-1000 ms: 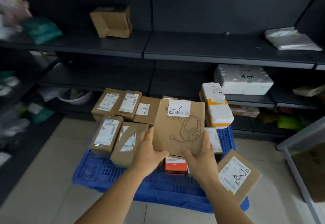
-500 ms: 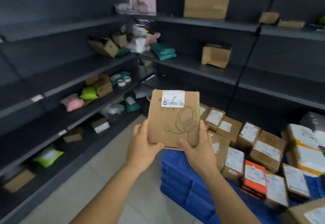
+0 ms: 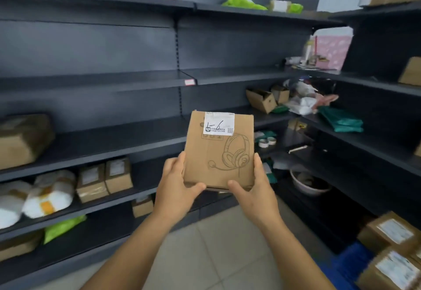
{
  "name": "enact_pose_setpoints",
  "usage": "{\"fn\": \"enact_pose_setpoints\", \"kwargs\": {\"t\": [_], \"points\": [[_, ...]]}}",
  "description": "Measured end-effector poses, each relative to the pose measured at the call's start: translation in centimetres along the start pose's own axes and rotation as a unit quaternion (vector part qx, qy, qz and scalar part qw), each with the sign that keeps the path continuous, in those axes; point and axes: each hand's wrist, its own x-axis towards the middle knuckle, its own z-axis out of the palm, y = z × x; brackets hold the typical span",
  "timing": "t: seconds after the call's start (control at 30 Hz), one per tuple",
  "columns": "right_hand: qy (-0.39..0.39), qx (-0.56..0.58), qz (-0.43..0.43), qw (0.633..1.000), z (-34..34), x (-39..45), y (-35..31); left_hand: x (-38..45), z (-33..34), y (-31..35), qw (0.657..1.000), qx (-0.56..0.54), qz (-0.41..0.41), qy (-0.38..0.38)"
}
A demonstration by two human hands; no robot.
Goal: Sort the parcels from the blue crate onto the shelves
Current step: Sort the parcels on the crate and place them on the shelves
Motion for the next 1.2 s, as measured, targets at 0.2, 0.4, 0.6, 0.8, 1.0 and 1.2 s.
{"fn": "enact_pose_setpoints", "kwargs": {"t": [0.2,0.4,0.6,0.8,1.0,1.2], "points": [[-0.092,0.042,-0.078,0.992,9.0,5.7,-6.5,4.6,-8.1,-5.6,0.993,0.036,-0.023,0.112],[-0.178,0.079,-0.133,0.972,17.8,12.6,-13.1,10.9,-15.8,-10.4,0.975,0.067,-0.042,0.206],[-0.227,0.068,-0.200,0.951,24.7,19.0,-20.3,17.3,-22.9,-13.0,0.951,0.111,-0.048,0.286],[-0.247,0.052,-0.246,0.936,30.7,23.1,-26.3,22.0,-29.2,-15.0,0.926,0.168,-0.068,0.332],[-0.244,-0.001,-0.308,0.920,36.8,26.2,-32.1,26.6,-35.6,-18.3,0.914,0.221,-0.083,0.330],[-0.229,-0.043,-0.334,0.913,44.8,28.5,-37.9,31.2,-42.4,-23.6,0.923,0.229,-0.114,0.289]]}}
